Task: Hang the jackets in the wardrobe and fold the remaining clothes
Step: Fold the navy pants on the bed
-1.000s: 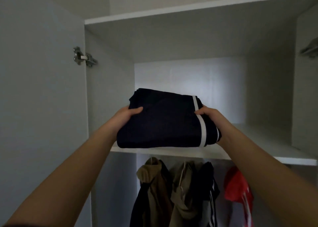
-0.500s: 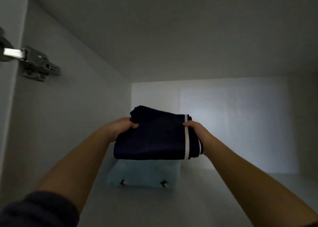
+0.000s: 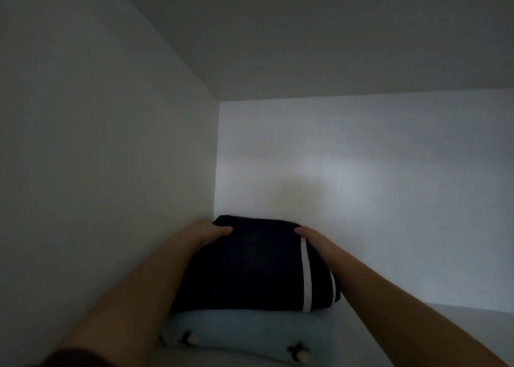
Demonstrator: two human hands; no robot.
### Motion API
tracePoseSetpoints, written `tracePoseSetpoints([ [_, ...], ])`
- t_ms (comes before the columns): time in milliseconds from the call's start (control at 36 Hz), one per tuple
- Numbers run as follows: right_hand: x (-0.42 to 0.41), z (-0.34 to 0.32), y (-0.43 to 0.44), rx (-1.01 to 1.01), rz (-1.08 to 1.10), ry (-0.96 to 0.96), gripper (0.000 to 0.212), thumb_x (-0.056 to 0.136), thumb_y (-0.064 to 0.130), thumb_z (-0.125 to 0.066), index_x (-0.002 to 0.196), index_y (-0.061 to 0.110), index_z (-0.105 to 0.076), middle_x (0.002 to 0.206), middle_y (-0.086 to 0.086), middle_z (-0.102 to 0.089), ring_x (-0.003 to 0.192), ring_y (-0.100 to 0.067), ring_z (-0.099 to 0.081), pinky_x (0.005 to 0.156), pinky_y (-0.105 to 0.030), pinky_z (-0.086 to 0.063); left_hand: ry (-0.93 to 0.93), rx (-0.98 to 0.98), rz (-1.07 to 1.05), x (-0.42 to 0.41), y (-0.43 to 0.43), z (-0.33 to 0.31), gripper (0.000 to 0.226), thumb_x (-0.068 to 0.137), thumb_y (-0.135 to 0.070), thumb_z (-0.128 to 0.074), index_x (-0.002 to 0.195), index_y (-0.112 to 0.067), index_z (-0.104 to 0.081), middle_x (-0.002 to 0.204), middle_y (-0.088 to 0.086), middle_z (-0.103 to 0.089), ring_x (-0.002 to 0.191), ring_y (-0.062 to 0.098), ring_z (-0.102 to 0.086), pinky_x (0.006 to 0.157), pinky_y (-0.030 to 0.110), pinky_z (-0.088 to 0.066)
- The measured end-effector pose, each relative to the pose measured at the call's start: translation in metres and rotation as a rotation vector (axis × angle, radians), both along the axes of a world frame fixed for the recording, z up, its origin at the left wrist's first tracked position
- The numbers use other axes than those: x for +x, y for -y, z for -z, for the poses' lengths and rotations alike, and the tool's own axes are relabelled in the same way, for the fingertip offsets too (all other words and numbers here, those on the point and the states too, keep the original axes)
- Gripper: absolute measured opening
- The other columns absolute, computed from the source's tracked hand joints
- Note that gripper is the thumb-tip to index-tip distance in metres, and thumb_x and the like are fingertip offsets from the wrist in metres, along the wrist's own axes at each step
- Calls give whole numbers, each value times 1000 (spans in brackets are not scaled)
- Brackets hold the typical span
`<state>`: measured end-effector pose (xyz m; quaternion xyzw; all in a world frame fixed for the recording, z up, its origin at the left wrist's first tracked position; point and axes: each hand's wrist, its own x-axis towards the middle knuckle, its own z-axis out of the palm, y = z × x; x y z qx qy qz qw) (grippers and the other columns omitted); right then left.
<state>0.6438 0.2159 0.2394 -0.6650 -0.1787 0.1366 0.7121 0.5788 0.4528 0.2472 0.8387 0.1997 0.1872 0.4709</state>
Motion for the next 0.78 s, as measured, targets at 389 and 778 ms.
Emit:
tracePoseSetpoints([
  [389, 15, 10, -6, -138, 28, 169, 40, 93, 9, -57, 130, -1, -48, 77, -3, -56, 61, -10, -54, 35, -10, -40, -195, 780, -247, 11, 16, -3, 33, 99, -6, -40, 129, 6, -42, 135, 24, -48, 123, 34, -50, 98, 35, -39],
  [778, 22, 8, -26, -1191, -193, 877, 66, 101, 46, -32, 153, 15, -7, 160, -16, 2, 146, -33, 3, 116, -47, -4, -320, 966, 165, 40, 46, 21, 53, 102, -40, -20, 152, -35, -2, 161, 4, 3, 147, 28, 1, 115, 54, -1],
])
